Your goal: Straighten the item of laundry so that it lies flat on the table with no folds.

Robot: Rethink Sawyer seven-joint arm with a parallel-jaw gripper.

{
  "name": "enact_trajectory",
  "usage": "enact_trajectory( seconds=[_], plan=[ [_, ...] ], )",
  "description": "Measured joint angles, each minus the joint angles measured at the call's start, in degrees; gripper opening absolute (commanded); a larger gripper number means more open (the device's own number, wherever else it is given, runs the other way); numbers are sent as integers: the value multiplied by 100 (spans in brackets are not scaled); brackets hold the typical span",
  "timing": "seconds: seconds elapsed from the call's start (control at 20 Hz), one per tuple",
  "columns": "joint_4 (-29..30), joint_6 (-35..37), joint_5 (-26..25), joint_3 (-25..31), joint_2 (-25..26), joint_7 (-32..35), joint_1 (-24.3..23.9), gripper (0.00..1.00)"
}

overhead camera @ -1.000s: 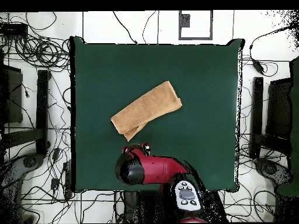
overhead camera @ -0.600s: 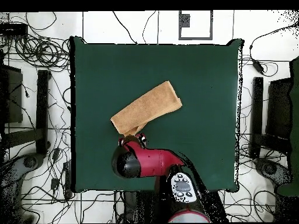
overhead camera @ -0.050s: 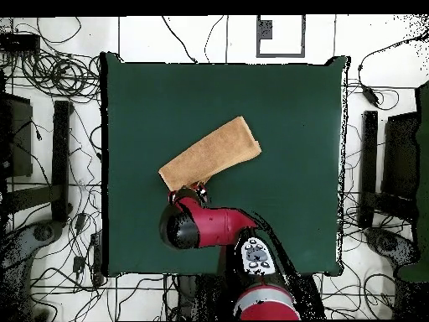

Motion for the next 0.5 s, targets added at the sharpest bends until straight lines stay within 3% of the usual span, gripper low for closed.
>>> enact_trajectory(
  seconds=[0.5],
  plan=[
    [-11, -223, -171, 1, 339, 0, -73, 100]
  ],
)
